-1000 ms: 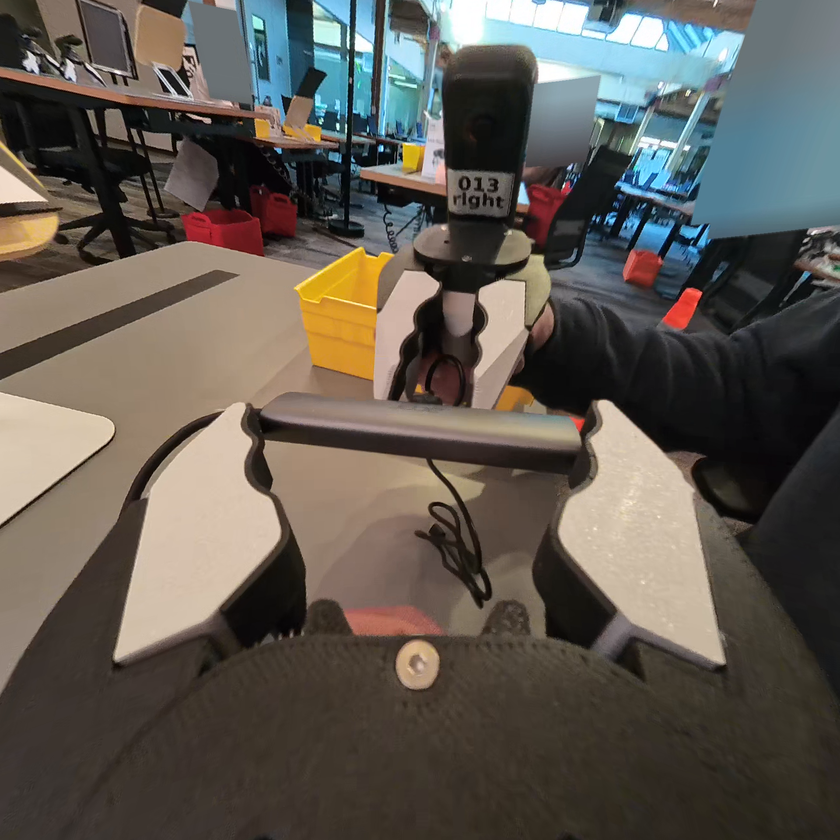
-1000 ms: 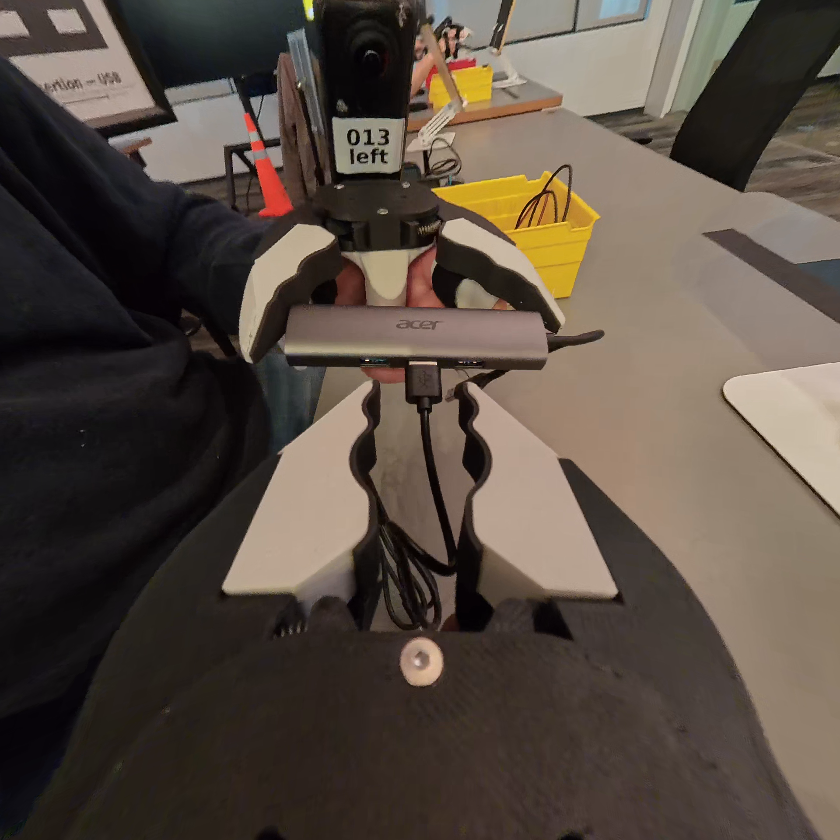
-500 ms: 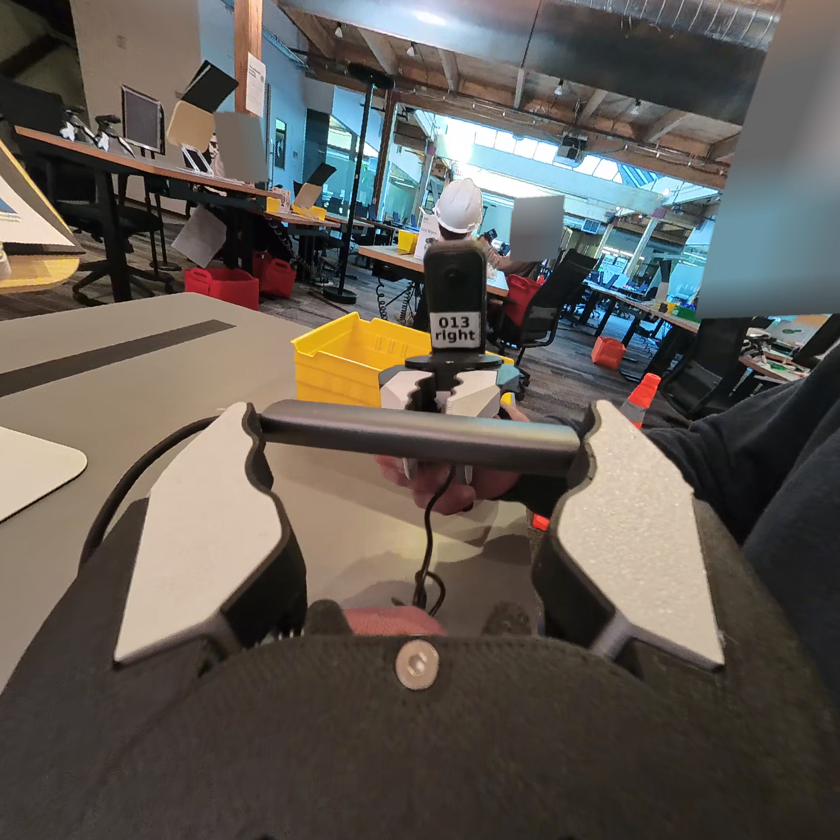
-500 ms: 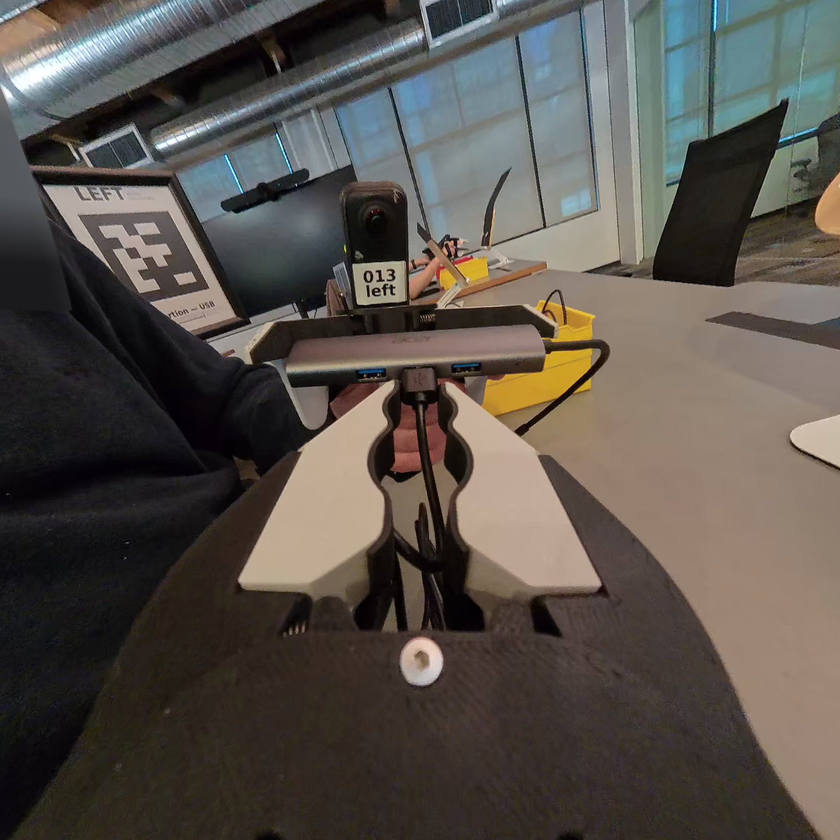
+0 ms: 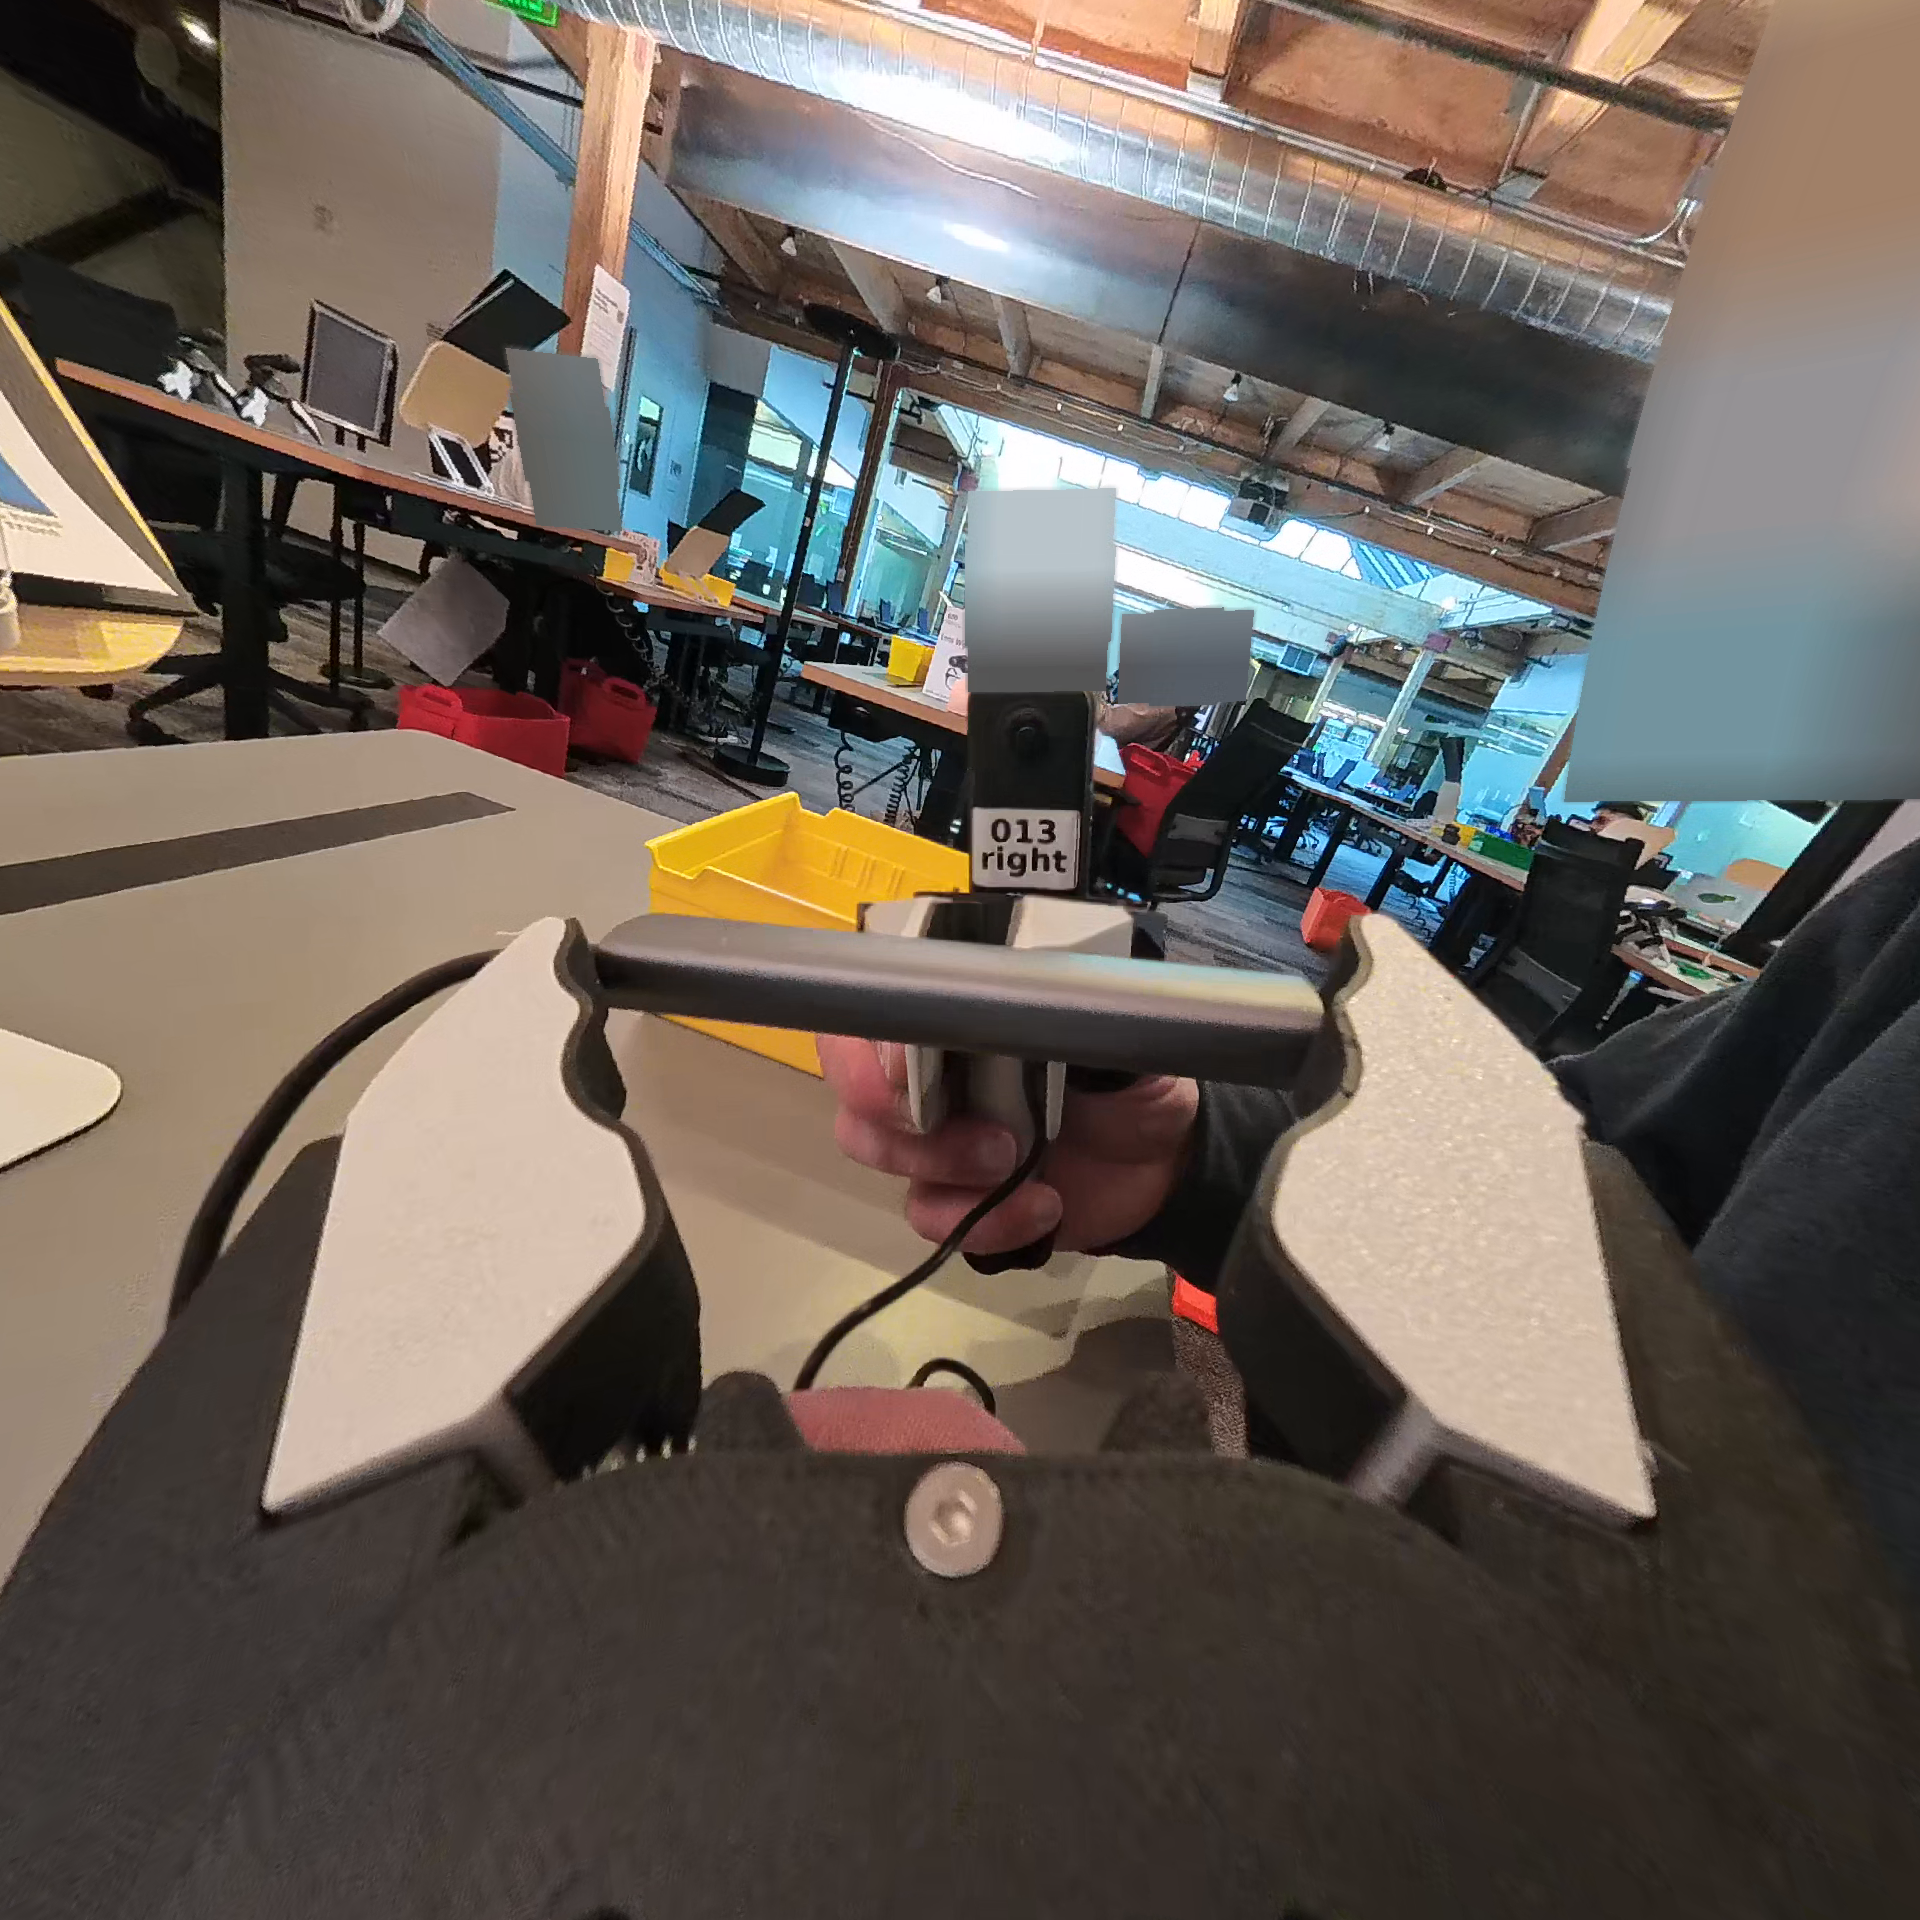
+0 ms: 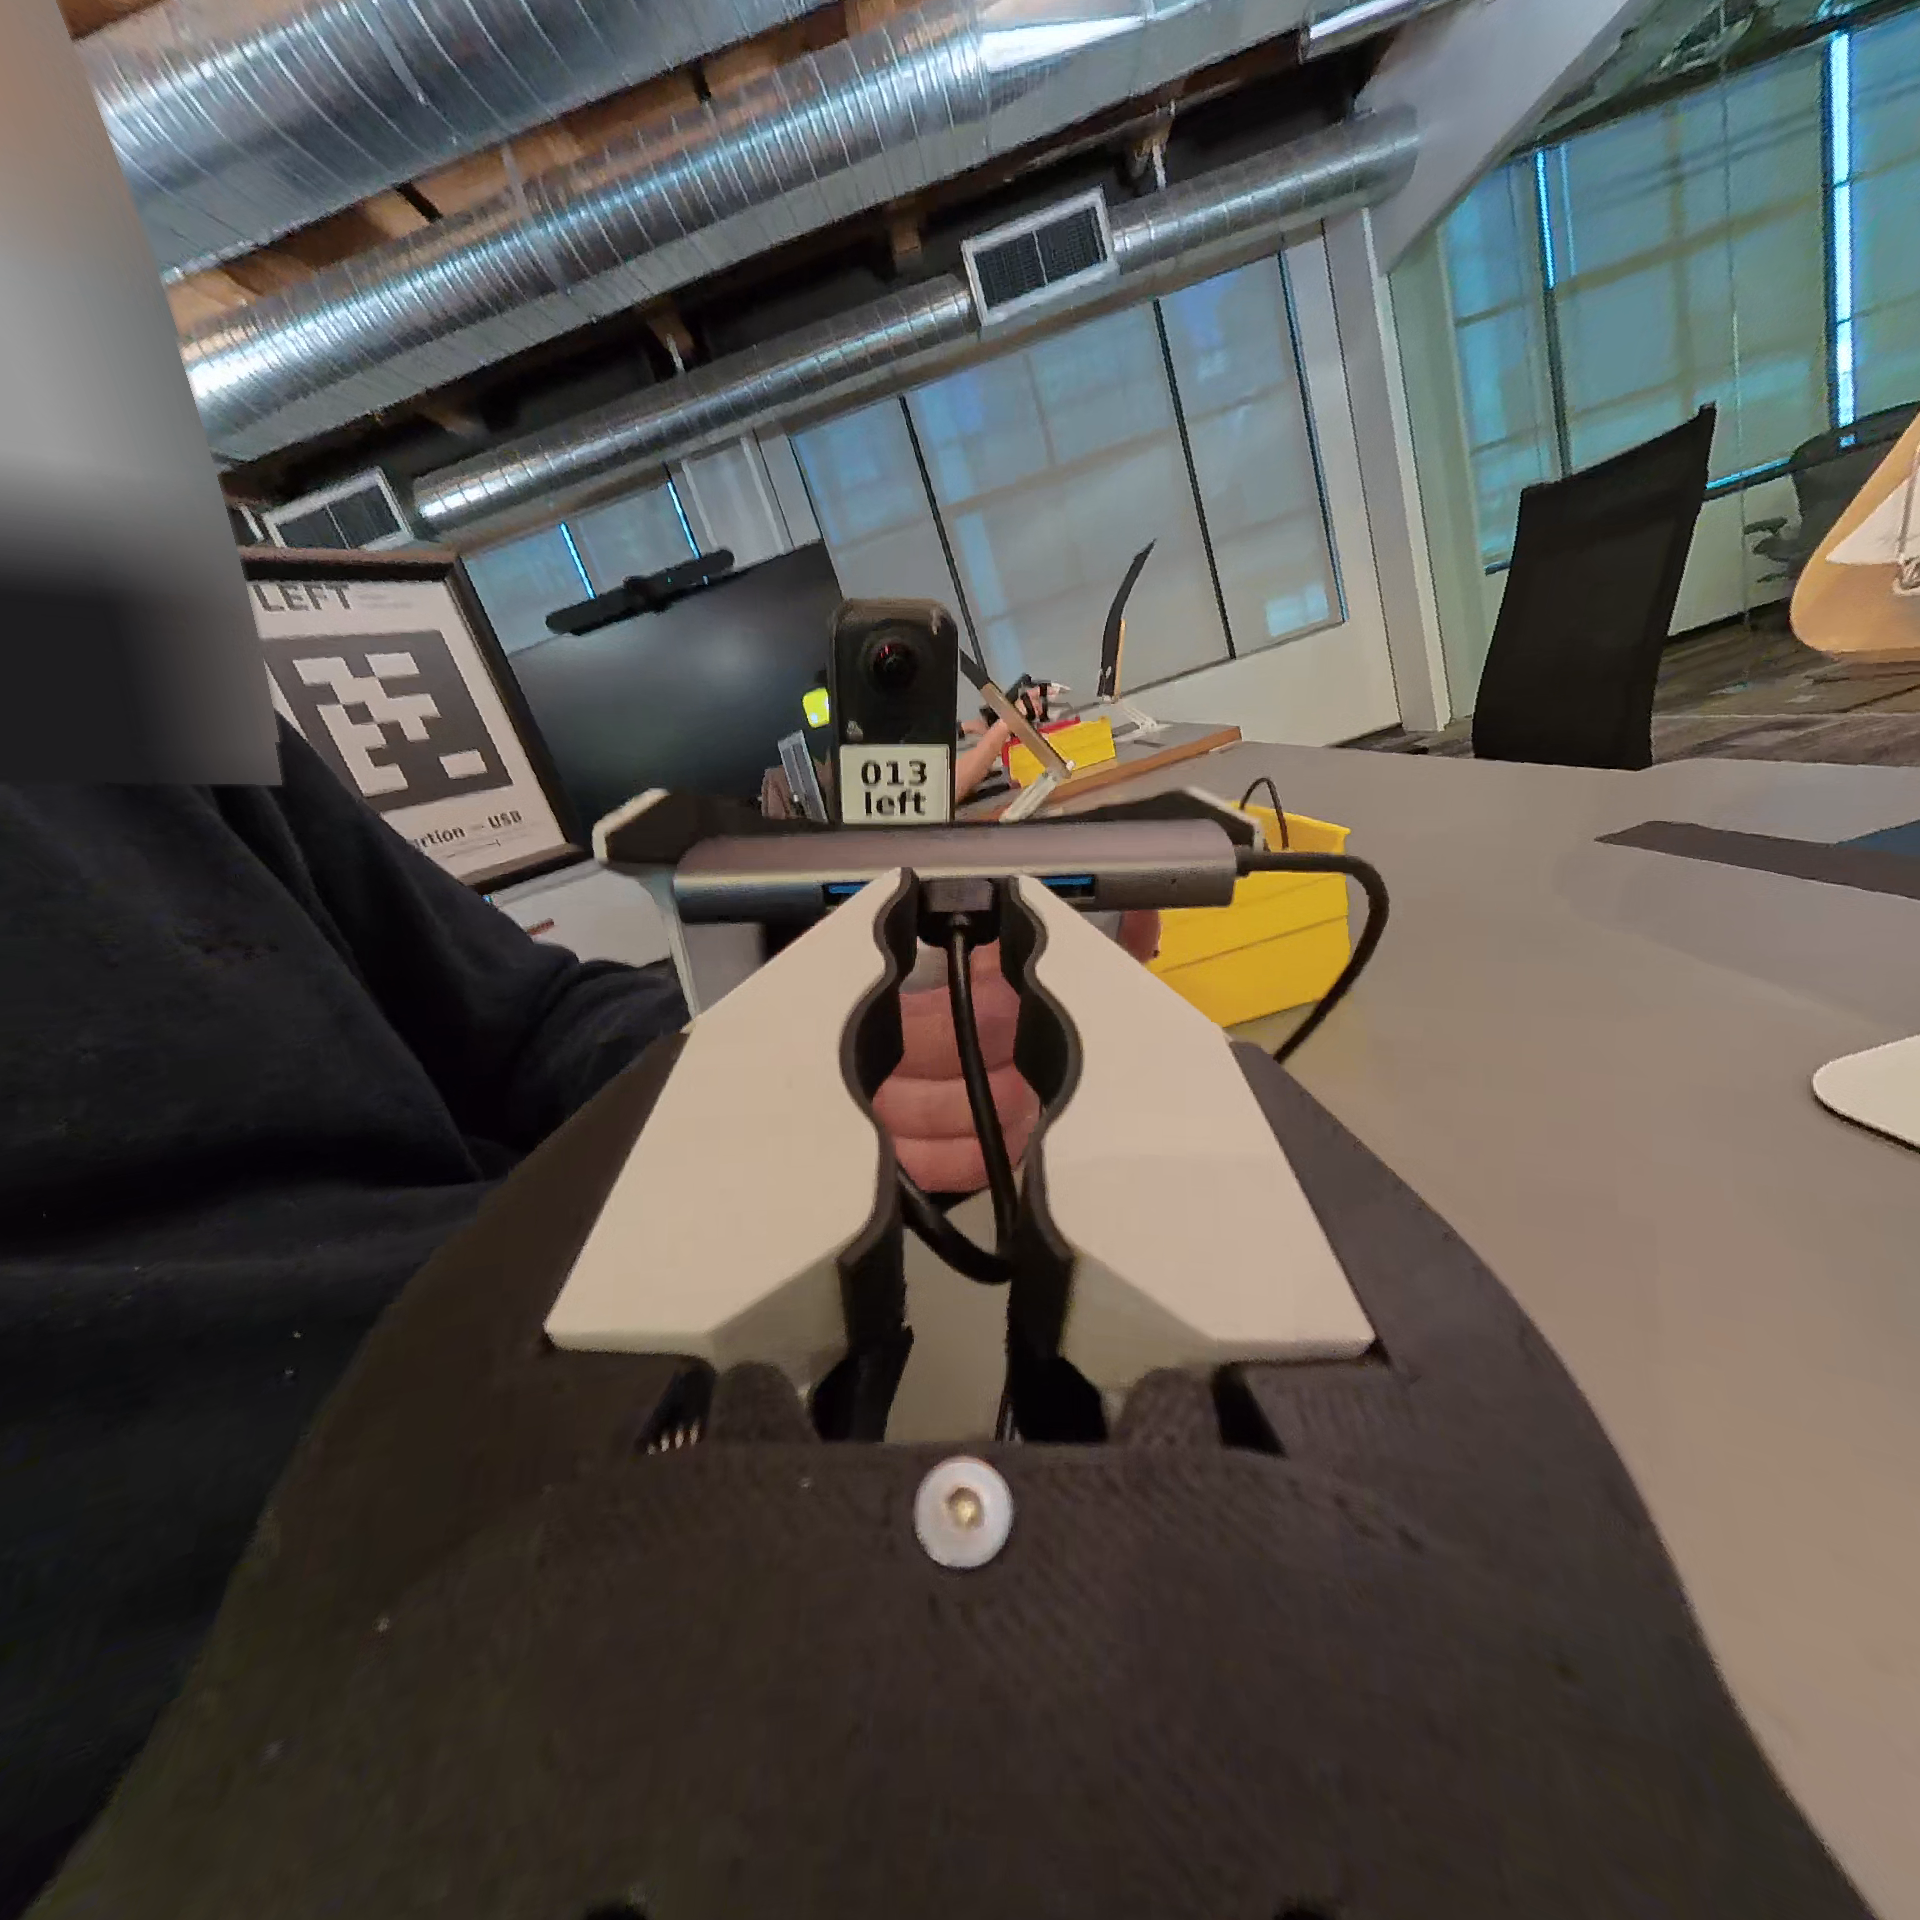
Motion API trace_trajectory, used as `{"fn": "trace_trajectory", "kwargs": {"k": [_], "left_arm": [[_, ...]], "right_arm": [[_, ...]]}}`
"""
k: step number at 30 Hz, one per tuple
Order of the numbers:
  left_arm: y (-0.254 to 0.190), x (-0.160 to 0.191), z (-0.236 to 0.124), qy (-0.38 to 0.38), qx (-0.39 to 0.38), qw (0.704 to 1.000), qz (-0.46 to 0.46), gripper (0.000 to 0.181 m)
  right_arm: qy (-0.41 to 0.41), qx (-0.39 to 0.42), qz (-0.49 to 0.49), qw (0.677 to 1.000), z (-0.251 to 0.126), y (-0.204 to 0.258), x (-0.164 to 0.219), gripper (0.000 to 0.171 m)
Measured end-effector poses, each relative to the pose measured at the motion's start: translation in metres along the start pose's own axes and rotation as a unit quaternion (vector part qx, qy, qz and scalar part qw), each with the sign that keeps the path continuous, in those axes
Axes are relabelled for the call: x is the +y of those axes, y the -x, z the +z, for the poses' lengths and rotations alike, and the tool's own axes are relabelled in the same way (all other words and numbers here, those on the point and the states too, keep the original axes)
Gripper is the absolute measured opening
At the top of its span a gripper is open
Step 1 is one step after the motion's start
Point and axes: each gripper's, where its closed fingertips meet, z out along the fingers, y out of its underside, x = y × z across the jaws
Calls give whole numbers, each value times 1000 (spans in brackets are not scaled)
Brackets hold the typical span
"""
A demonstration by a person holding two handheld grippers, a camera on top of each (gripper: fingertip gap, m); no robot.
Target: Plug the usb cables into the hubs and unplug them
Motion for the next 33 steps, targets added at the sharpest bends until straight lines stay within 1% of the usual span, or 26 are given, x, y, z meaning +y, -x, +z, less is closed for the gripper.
{"fn": "trace_trajectory", "kwargs": {"k": [4, 6, 7, 8, 11, 17, 19, 26, 31, 33], "left_arm": [[-1, -4, 2, -16, -4, 1000, -5, 127], [0, -8, 3, -19, -8, 1000, 2, 127], [-1, -9, 3, -20, -6, 1000, 2, 127], [-2, -11, 4, -22, -5, 1000, 3, 127], [-4, -16, 6, -24, -5, 1000, 9, 126], [-3, -14, 8, -33, -9, 999, -5, 126], [-3, -13, 8, -39, -9, 999, -10, 126], [-5, -10, 8, -42, -4, 999, -14, 126], [-6, -9, 7, -46, -3, 999, -15, 126], [-7, -9, 6, -50, -2, 999, -18, 126]], "right_arm": [[-31, -3, 14, 999, 0, 0, -5, 14], [-32, 1, 18, 999, -1, -1, 0, 19], [-35, 5, 21, 999, -2, -2, 2, 26], [-39, 7, 25, 999, -3, -3, 3, 29], [-45, 8, 31, 998, -5, -4, 9, 30], [-67, 13, 4, 998, -3, -1, 1, 20], [-69, 15, -2, 998, -2, 0, 0, 13], [-70, 15, -17, 997, -3, 2, -3, 12], [-73, 3, -10, 997, -3, 3, -5, 13], [-59, 4, -12, 998, -3, 3, -1, 13]]}}
